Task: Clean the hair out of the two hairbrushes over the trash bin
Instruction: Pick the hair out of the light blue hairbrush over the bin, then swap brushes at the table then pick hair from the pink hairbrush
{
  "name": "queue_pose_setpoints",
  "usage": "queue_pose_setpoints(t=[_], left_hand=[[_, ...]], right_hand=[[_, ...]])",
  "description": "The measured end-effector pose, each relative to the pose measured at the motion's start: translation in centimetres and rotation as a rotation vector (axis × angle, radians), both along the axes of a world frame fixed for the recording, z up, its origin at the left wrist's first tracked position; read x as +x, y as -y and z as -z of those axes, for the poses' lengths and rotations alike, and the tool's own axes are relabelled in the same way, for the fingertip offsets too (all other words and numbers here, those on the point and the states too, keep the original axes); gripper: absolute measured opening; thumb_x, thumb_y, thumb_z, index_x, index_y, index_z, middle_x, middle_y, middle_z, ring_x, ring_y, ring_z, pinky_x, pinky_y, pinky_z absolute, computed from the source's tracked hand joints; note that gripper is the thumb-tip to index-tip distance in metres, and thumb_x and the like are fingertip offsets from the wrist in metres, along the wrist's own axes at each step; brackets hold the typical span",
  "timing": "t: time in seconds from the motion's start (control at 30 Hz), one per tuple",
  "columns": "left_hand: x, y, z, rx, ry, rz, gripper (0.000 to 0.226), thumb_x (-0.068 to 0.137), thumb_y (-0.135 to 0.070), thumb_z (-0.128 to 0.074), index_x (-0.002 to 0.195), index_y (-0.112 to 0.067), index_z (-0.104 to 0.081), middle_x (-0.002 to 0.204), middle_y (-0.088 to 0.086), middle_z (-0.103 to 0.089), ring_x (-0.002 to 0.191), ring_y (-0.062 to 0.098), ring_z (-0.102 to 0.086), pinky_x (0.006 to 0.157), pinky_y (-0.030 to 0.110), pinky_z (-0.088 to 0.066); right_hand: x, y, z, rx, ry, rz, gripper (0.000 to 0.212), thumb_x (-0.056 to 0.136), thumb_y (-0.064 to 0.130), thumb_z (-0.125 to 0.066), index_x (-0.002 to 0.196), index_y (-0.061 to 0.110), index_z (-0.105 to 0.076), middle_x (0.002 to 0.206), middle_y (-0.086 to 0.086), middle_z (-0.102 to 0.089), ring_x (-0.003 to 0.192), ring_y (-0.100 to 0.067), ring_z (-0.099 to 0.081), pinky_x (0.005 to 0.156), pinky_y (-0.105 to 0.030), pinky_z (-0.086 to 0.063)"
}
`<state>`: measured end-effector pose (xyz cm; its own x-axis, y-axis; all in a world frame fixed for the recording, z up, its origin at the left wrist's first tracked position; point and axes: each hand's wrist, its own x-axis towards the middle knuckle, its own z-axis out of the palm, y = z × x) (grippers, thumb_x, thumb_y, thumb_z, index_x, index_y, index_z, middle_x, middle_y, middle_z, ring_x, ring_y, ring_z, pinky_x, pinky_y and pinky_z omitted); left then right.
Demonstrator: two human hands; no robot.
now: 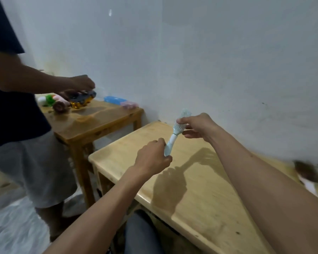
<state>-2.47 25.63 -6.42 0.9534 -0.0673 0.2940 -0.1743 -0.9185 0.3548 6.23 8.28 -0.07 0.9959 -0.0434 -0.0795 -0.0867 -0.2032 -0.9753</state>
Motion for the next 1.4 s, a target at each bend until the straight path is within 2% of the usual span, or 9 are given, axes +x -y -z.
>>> queue_pose_setpoints(t=[0.4,0.53,0.6,0.7,0.8,0.97,1.17,1.3,1.4], left_hand=[[7.3,8.1,2.9,0.108,-0.089,0.22,0.039,0.089,-0.041,-0.062,0.116,-0.012,-0.062,0.109,0.008,-0.055,0.089,0.03,-0.06,0.066,0.034,-0.042],[8.6,9.0,3.7,0.11,-0.089,0.265,0.038,0.092,-0.039,-0.06,0.118,-0.011,-0.061,0.108,0.008,-0.054,0.088,0.03,-0.06,0.066,0.034,-0.042],[9.4,9.3,4.1,0.106,-0.103,0.269,0.036,0.092,-0.038,-0.059,0.116,-0.011,-0.062,0.107,0.008,-0.054,0.088,0.03,-0.06,0.067,0.036,-0.045],[10.3,9.5,4.8,0.092,-0.122,0.278,0.035,0.091,-0.039,-0.057,0.112,-0.012,-0.063,0.104,0.007,-0.054,0.086,0.03,-0.06,0.072,0.04,-0.052],[10.9,9.5,5.1,0.065,-0.138,0.282,0.035,0.091,-0.042,-0.056,0.108,-0.012,-0.063,0.1,0.006,-0.054,0.084,0.028,-0.058,0.068,0.037,-0.048],[11.4,9.4,5.0,0.022,-0.147,0.29,0.035,0.091,-0.044,-0.055,0.104,-0.012,-0.064,0.095,0.003,-0.052,0.078,0.023,-0.056,0.062,0.033,-0.041],[11.6,9.3,4.6,0.014,-0.178,0.309,0.039,0.09,-0.046,-0.058,0.109,-0.012,-0.061,0.101,0.004,-0.054,0.084,0.024,-0.057,0.068,0.035,-0.046],[11.7,9.3,4.3,0.016,-0.221,0.32,0.043,0.089,-0.047,-0.061,0.112,-0.011,-0.059,0.104,0.005,-0.054,0.085,0.023,-0.057,0.072,0.037,-0.05],[11.5,9.5,3.7,0.043,-0.233,0.303,0.05,0.087,-0.051,-0.064,0.115,-0.011,-0.055,0.102,0.003,-0.052,0.083,0.02,-0.053,0.066,0.033,-0.044]], right_hand=[[4.9,9.0,5.4,0.0,-0.12,0.237,0.03,0.081,0.018,-0.087,0.088,0.0,-0.065,0.087,-0.014,-0.068,0.063,-0.022,-0.067,0.058,-0.031,-0.064],[6.6,9.7,7.1,-0.001,-0.141,0.283,0.039,0.079,0.018,-0.088,0.102,-0.006,-0.068,0.093,-0.02,-0.073,0.061,-0.024,-0.067,0.058,-0.033,-0.062],[7.4,9.9,7.9,-0.019,-0.161,0.306,0.039,0.079,0.018,-0.087,0.101,-0.007,-0.069,0.084,-0.02,-0.073,0.058,-0.027,-0.066,0.062,-0.036,-0.06],[8.4,10.0,8.8,-0.043,-0.203,0.334,0.033,0.08,0.018,-0.086,0.094,-0.006,-0.068,0.074,-0.019,-0.07,0.047,-0.025,-0.061,0.052,-0.033,-0.055],[9.3,9.8,9.5,-0.035,-0.216,0.346,0.031,0.079,0.014,-0.086,0.09,-0.005,-0.065,0.068,-0.018,-0.063,0.041,-0.024,-0.053,0.046,-0.03,-0.047],[10.0,9.4,9.6,-0.07,-0.218,0.374,0.032,0.076,0.014,-0.084,0.092,-0.007,-0.066,0.073,-0.02,-0.064,0.047,-0.025,-0.053,0.046,-0.03,-0.045],[10.5,8.7,9.1,-0.194,-0.272,0.366,0.029,0.078,0.022,-0.082,0.091,-0.002,-0.069,0.083,-0.017,-0.072,0.058,-0.023,-0.063,0.057,-0.034,-0.061],[10.3,8.6,8.7,-0.189,-0.31,0.339,0.027,0.082,0.021,-0.08,0.093,0.0,-0.068,0.081,-0.015,-0.068,0.059,-0.02,-0.059,0.054,-0.031,-0.057],[9.7,9.1,8.1,-0.178,-0.344,0.297,0.03,0.088,0.026,-0.078,0.097,-0.001,-0.067,0.077,-0.015,-0.064,0.054,-0.019,-0.054,0.05,-0.028,-0.049]])
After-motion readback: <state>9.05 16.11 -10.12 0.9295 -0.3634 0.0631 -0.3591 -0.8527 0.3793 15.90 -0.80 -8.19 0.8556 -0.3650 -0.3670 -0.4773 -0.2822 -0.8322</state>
